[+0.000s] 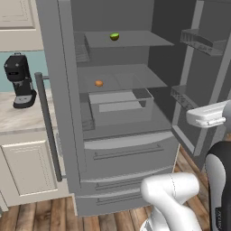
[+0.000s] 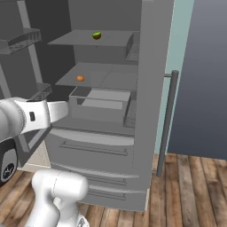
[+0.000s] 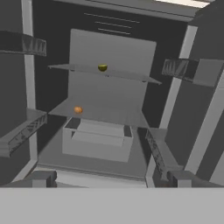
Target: Retrieve the kiwi and tangerine from the fridge and place them into the bowl on the dining table.
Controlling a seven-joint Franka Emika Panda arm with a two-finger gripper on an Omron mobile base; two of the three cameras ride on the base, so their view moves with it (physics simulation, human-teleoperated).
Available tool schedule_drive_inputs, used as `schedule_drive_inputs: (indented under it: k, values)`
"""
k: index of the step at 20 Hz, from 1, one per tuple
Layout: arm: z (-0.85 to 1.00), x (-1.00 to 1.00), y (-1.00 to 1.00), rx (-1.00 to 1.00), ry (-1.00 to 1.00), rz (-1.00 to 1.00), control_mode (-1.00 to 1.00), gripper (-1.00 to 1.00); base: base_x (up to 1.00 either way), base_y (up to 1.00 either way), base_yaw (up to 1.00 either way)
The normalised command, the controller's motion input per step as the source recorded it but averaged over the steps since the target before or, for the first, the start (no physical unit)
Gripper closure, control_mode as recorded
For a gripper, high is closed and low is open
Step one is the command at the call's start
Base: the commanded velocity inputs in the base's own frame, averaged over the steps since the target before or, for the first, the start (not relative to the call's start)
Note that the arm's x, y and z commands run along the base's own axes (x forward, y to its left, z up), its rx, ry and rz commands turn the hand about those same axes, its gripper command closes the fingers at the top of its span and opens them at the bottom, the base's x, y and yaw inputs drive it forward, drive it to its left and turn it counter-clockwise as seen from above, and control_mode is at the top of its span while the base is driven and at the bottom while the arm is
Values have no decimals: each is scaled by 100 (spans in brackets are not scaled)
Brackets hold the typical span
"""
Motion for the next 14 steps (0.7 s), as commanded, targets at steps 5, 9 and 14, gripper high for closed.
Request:
schedule_drive_inputs:
  k: [5, 9, 14]
  values:
    - [0, 1, 0, 0, 3, 0, -100, -100, 0, 0, 0]
    - [0, 0, 0, 0, 0, 0, 100, -100, 28, 0, 0]
    - [0, 0, 0, 0, 0, 0, 100, -100, 37, 0, 0]
